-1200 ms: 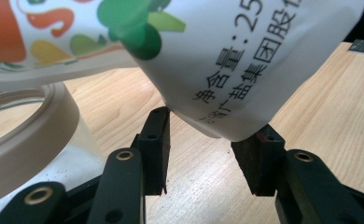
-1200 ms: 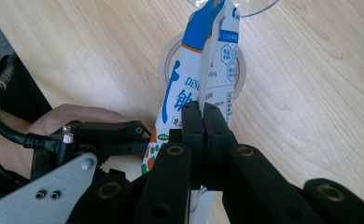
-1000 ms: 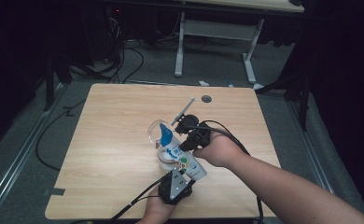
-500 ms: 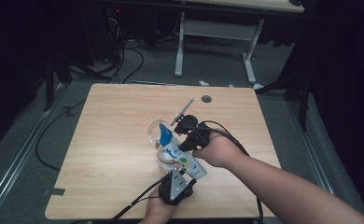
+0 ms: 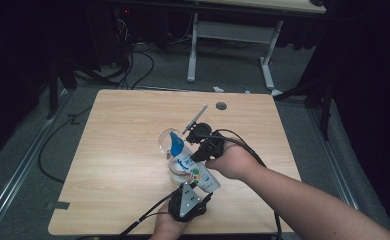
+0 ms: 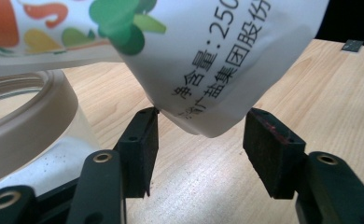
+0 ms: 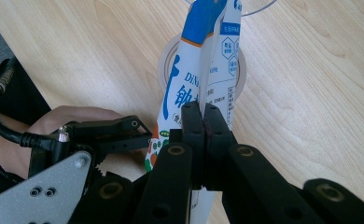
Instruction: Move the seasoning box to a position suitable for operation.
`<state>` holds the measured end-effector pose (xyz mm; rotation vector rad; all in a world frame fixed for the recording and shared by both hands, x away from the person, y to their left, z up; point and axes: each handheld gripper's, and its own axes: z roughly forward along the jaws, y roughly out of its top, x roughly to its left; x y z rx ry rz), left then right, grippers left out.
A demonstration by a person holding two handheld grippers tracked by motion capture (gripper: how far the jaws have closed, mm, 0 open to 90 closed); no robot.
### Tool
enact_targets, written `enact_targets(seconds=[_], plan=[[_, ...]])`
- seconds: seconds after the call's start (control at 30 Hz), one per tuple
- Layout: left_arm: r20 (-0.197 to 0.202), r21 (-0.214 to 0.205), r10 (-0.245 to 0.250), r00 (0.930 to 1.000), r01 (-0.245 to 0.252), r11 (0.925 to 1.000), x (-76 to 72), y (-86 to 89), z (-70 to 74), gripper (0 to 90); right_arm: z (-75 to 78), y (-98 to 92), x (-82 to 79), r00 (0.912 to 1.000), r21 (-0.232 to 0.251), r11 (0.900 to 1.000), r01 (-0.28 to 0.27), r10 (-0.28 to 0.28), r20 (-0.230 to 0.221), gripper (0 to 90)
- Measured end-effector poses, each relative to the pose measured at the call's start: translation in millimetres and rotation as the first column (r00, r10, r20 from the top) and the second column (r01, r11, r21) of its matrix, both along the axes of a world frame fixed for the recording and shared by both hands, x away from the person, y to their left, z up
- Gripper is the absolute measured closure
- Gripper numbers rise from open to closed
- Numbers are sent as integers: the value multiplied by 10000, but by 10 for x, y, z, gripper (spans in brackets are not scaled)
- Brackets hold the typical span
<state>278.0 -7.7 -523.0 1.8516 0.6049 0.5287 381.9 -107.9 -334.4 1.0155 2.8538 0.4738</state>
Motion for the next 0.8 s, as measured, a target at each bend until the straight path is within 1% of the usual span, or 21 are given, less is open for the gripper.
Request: enact_targets(seconds=[0.13,0.23,0.43,0.67,0.8], plan=[[-61,-56,-94,9999,93,9999,-15,30,7,445,7,-4,4,10000,-2,10000,-6,6,-9,899],[-128,-175,-149,9998,147,9997,-19,62,5,446,8,-8,8,10000,53,10000,-40,40,3,899],[-86,-238,-139,9999,137,9996,-20,103,5,446,5,-3,13,10000,55,10000,-47,47,-2,899],[-151,-303,-286,9995,281,9991,-26,155,9,448,3,9,21,10000,-9,10000,-48,48,6,898],[-111,-378,-312,9995,308,9988,-39,226,11,451,11,7,19,10000,28,10000,1,-1,21,898]])
